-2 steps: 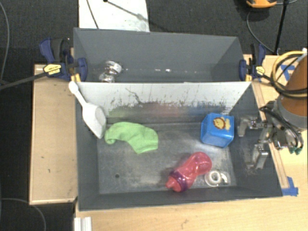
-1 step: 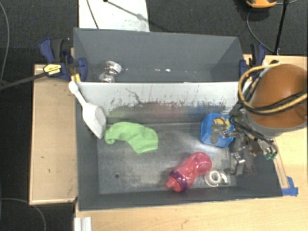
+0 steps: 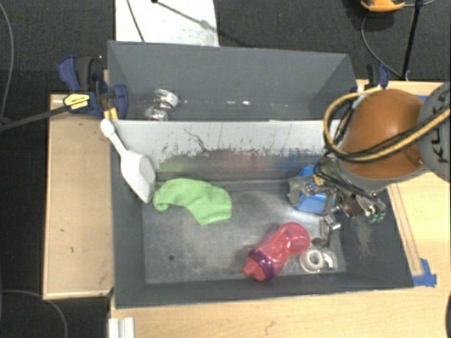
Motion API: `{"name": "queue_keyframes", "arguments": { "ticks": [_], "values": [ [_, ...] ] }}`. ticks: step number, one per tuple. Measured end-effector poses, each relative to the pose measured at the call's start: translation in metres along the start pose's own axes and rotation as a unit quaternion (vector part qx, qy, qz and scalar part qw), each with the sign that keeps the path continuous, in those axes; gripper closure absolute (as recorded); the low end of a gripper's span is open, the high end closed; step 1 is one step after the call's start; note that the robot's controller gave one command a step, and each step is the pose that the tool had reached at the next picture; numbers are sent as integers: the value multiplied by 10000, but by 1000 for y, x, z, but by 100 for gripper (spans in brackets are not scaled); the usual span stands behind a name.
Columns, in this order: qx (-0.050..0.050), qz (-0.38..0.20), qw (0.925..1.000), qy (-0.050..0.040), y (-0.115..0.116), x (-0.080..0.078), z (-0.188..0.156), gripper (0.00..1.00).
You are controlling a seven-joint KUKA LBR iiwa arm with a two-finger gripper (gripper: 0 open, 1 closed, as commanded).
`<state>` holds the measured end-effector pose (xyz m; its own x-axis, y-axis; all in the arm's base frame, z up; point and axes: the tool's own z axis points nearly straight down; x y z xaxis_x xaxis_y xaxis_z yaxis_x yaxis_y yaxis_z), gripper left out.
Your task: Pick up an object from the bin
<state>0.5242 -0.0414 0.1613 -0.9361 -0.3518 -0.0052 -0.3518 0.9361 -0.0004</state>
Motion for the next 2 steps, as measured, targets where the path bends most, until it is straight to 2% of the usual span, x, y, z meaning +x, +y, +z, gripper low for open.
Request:
{"name": "queue_keyframes", "arguments": {
  "ticks": [1,2],
  "values": [
    [-1,-890,9960,13,50,-8,26,0],
    [1,-79,10000,28,48,5,85,0]
  ]
}}
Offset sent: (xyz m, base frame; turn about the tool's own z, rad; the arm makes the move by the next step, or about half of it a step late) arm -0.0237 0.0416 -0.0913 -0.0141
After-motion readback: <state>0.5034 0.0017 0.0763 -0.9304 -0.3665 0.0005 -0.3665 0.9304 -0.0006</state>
